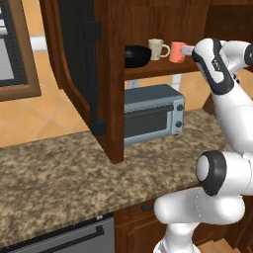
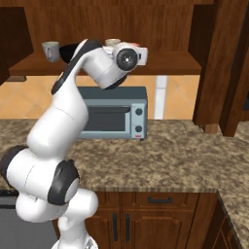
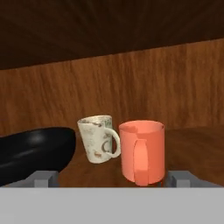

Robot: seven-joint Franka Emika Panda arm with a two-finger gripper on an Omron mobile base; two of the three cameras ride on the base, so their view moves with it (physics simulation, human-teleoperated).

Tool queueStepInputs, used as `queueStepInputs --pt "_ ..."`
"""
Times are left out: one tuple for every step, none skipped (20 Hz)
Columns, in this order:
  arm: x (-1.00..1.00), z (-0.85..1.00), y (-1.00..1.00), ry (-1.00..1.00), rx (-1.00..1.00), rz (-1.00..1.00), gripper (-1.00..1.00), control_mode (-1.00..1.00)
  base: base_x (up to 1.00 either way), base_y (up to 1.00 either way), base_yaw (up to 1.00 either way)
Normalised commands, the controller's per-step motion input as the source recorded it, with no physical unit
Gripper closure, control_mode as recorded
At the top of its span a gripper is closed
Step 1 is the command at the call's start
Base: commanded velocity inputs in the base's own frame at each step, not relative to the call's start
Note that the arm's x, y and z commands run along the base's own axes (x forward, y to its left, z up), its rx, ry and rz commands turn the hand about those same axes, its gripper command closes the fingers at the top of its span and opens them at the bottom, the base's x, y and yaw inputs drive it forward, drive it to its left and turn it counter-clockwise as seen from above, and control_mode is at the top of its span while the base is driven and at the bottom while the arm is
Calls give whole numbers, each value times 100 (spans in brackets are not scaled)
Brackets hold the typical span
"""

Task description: Gather all objects into one cabinet and sort the glasses and bowls to opposite sides.

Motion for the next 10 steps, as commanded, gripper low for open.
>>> queueStepInputs --pt "-92 22 64 -6 -16 15 -100 -100 0 0 0" --pt "-84 29 81 -5 -19 18 -100 -100 0 0 0" --pt "-74 30 91 -5 -21 20 -100 -100 0 0 0" --pt "-64 33 100 -5 -22 21 -100 -100 0 0 0" --pt "-61 34 100 -4 -21 21 -100 -100 0 0 0" --pt "-57 27 100 -4 -21 22 -100 -100 0 0 0" --pt "-56 26 100 -4 -21 22 -100 -100 0 0 0" --pt "-49 20 100 -4 -19 21 -100 -100 0 0 0" --pt "-38 14 100 -2 -14 19 -100 -100 0 0 0" --pt "-28 2 100 -1 -10 18 -100 -100 0 0 0"
